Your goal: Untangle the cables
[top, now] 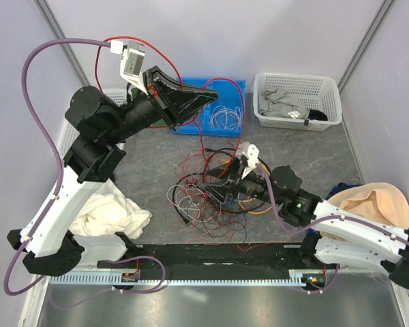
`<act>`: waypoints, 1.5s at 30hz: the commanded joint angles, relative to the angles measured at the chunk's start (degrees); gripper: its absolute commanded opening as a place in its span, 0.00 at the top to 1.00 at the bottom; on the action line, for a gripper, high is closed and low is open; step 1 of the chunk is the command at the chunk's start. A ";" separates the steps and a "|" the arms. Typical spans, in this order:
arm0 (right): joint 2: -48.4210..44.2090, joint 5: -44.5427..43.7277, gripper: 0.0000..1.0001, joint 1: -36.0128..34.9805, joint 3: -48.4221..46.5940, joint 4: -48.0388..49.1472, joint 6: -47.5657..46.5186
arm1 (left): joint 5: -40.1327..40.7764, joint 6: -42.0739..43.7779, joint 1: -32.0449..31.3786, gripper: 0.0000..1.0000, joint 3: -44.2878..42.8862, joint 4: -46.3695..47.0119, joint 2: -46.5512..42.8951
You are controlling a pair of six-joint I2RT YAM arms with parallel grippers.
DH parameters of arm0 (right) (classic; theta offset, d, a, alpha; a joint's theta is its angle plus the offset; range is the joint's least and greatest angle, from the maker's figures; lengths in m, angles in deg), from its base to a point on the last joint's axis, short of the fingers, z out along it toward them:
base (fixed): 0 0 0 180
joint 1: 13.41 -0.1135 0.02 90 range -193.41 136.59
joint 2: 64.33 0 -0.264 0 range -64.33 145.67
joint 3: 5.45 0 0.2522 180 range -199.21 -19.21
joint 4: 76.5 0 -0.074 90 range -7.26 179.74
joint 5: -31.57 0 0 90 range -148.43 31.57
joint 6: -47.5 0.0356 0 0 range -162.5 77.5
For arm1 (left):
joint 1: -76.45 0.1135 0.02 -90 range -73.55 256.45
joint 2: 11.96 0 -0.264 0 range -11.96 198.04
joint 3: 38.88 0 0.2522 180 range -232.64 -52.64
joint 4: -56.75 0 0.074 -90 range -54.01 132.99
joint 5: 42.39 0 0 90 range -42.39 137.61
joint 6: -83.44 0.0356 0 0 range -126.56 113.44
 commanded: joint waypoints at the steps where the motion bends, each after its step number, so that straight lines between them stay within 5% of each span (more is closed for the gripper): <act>1: 5.68 0.20 0.40 0.12 -4.17 7.78 0.39 | -0.65 0.50 0.04 0.98 -0.72 0.96 -0.56; 5: 9.39 -2.26 0.44 0.12 -4.88 11.82 0.57 | -0.21 0.86 0.04 0.98 0.07 0.96 -1.35; 8: 10.53 -2.79 0.61 0.12 -4.18 16.56 1.97 | 0.93 1.29 0.04 0.98 1.21 0.87 -1.97; 9: 10.80 -3.22 0.75 0.12 -3.83 19.18 2.24 | 1.37 1.38 0.04 0.98 1.82 0.87 -2.58; 12: 11.33 -7.17 0.87 0.12 -0.24 27.95 3.90 | 2.96 -0.10 0.04 0.98 5.07 2.97 -4.33; 14: 11.59 -10.16 0.85 0.12 3.62 34.30 5.83 | 3.48 -1.42 0.04 0.98 7.70 6.12 -5.30; 18: 14.22 -10.08 0.61 0.12 4.52 40.74 8.04 | 2.87 -4.32 0.04 0.98 8.16 7.38 -5.84; 22: 16.33 -10.35 0.58 0.12 5.40 44.17 8.30 | 2.17 -5.30 0.04 0.98 8.51 7.38 -6.01; 23: 16.68 -10.35 0.60 0.04 5.05 44.17 8.39 | 2.43 -5.30 0.04 0.98 8.86 7.46 -6.01; 26: 17.22 -10.35 0.91 0.12 4.44 44.17 8.65 | 3.22 -4.68 0.04 0.98 9.03 7.38 -6.10; 27: 17.04 -10.17 1.00 0.04 4.26 43.21 8.74 | 3.75 -3.64 0.04 0.98 8.95 6.24 -6.10; 29: 15.29 -10.00 1.00 0.12 2.60 39.62 8.66 | 6.11 -2.40 0.13 0.98 8.60 4.48 -6.45; 35: 8.26 -16.66 1.00 0.04 -10.48 1.44 4.71 | 18.94 2.08 0.31 0.98 10.70 -3.96 -7.50; 38: 4.74 -22.45 1.00 0.12 -14.01 -8.25 3.47 | 23.87 2.00 0.66 0.98 14.81 -5.54 -9.00; 45: -1.41 -22.49 1.00 0.04 -14.91 -14.11 0.93 | 24.32 -2.13 1.89 0.98 17.04 -5.37 -9.79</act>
